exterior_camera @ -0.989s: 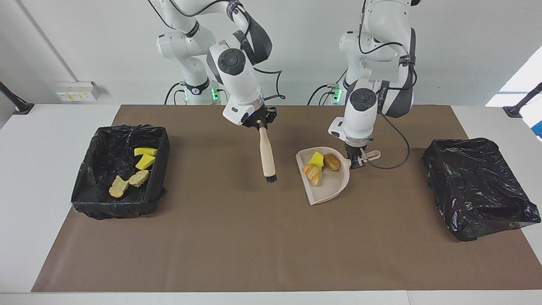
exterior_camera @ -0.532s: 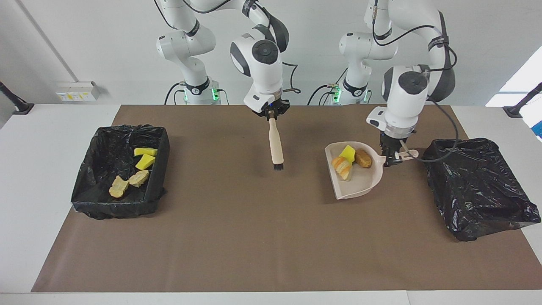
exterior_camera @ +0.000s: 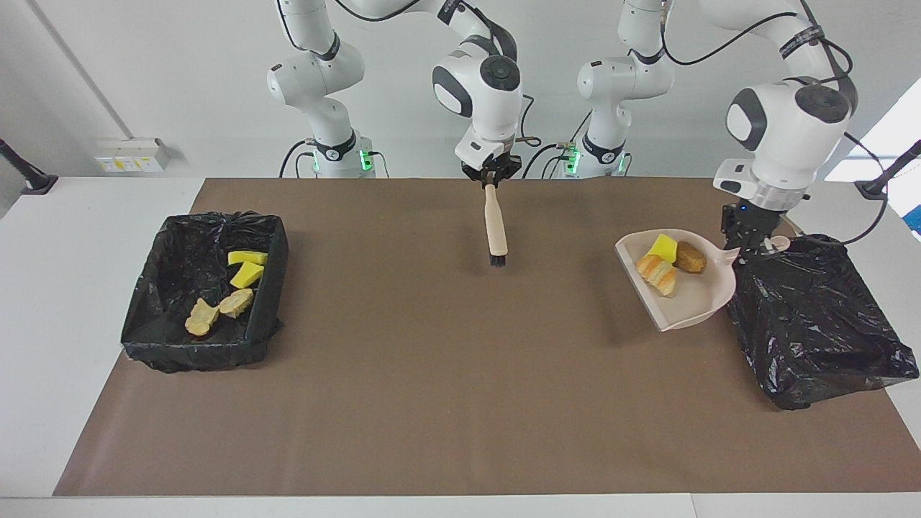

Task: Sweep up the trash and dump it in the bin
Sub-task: 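Tip the dustpan over the black bin with the left gripper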

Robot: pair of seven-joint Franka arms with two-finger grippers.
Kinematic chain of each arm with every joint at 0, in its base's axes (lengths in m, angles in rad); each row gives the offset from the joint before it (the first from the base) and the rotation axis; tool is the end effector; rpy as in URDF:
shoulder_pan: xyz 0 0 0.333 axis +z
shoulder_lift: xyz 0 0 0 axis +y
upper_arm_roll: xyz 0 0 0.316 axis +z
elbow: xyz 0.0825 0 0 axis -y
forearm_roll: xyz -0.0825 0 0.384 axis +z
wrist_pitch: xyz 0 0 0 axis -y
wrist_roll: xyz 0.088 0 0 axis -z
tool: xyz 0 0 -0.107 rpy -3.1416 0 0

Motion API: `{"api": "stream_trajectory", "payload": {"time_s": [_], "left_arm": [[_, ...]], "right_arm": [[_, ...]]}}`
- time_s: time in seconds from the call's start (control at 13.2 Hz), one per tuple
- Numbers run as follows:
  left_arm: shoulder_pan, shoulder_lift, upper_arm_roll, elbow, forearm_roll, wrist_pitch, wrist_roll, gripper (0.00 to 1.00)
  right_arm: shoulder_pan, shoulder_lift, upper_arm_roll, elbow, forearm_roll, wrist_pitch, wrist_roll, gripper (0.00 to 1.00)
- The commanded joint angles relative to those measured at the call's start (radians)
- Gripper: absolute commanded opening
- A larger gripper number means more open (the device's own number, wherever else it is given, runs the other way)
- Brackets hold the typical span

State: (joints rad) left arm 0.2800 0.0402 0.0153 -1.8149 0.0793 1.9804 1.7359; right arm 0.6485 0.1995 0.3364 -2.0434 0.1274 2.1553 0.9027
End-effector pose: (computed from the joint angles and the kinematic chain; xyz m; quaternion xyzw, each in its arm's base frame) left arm 0.5607 0.1757 0.5219 -0.7406 0.6679 -0.0010 0.0730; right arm 0.3165 0.4786 0.3444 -0.9957 -0.0020 0.0914 0.0178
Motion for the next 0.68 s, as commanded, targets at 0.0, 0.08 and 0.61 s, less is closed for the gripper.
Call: {"api": "stream_trajectory", "payload": {"time_s": [0.0,0.08,0.61], "left_arm": [[0.105,0.113,-0.011,0.176,0.005,-0.032,0.132,0.0],[0.117,0.134,-0.009,0.205,0.058,-0.023,0.148,0.0],[0.093,0.185,-0.011,0.218,0.521,0.098,0.05,0.0]], "right_arm": [[-0.01,-0.005,0.0,0.005,-0.028,0.0,0.013,0.04],[-0.01,-0.005,0.0,0.005,-0.028,0.0,0.009,0.14],[-0.087,-0.029,-0.008,0.132,-0.081,-0.21,-0.042,1.0]]}}
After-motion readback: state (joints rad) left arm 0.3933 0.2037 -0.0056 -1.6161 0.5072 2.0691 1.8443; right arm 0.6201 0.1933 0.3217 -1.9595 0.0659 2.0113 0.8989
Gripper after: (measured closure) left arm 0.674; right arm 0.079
